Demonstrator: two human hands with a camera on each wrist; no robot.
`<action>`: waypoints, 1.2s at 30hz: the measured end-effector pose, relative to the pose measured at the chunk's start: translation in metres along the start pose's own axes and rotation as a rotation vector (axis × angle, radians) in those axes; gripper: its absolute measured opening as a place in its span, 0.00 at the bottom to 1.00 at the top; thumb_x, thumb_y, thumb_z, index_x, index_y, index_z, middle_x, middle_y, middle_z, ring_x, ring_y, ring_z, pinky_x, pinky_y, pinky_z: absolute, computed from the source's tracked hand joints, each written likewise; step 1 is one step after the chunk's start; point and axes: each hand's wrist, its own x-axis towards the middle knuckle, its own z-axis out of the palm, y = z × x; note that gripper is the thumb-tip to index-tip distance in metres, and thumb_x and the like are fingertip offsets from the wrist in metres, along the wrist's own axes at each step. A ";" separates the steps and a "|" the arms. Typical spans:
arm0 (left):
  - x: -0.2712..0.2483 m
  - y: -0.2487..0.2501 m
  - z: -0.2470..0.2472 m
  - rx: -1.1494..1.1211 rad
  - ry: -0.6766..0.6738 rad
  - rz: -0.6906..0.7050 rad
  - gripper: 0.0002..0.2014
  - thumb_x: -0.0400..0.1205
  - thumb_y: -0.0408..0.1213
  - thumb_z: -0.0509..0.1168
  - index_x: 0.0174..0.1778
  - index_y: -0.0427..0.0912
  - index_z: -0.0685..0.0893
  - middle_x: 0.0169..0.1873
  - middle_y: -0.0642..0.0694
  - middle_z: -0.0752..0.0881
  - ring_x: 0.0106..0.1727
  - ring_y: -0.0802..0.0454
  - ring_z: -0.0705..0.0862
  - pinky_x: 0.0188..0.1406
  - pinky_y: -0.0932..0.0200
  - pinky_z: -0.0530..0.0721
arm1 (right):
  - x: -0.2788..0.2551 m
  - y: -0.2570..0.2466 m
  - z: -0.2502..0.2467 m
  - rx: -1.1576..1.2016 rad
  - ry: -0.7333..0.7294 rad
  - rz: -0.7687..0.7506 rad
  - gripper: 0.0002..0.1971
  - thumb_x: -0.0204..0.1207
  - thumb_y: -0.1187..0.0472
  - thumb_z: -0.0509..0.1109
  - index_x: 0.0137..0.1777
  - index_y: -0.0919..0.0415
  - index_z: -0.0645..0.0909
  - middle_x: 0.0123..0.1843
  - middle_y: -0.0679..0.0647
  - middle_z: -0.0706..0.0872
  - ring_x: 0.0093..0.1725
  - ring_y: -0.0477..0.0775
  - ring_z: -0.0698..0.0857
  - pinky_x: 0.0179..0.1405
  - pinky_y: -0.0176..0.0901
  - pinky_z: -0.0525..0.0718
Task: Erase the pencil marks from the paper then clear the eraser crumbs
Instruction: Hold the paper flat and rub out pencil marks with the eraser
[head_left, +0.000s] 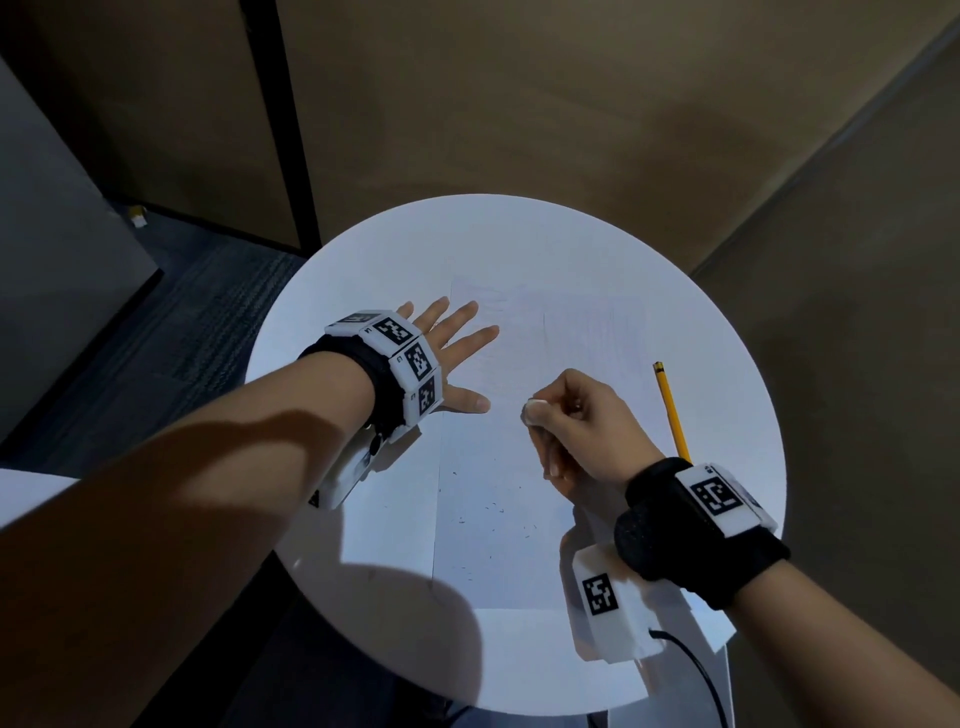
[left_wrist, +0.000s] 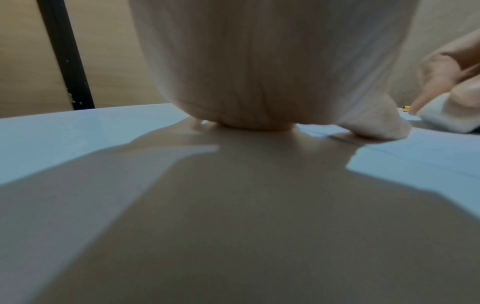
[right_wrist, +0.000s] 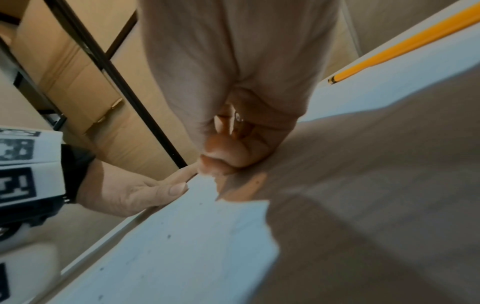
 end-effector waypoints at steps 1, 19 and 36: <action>0.000 0.000 0.000 -0.001 0.003 -0.001 0.44 0.75 0.72 0.49 0.80 0.62 0.33 0.81 0.54 0.31 0.82 0.46 0.33 0.78 0.41 0.35 | 0.000 0.001 0.001 -0.042 -0.003 -0.013 0.06 0.77 0.64 0.67 0.40 0.66 0.76 0.24 0.58 0.82 0.18 0.58 0.78 0.20 0.40 0.75; 0.002 -0.003 0.005 0.013 0.040 -0.005 0.44 0.73 0.74 0.47 0.80 0.63 0.34 0.82 0.54 0.32 0.83 0.46 0.35 0.79 0.41 0.37 | -0.001 -0.002 -0.001 -0.099 0.013 -0.033 0.07 0.79 0.60 0.66 0.40 0.60 0.76 0.26 0.55 0.83 0.19 0.48 0.80 0.24 0.40 0.75; -0.001 -0.003 -0.003 -0.041 -0.012 0.001 0.46 0.73 0.75 0.51 0.80 0.65 0.34 0.81 0.53 0.30 0.82 0.47 0.32 0.78 0.39 0.34 | -0.007 -0.020 -0.002 -0.564 -0.118 -0.139 0.14 0.76 0.62 0.68 0.35 0.53 0.66 0.34 0.42 0.75 0.36 0.46 0.75 0.31 0.23 0.72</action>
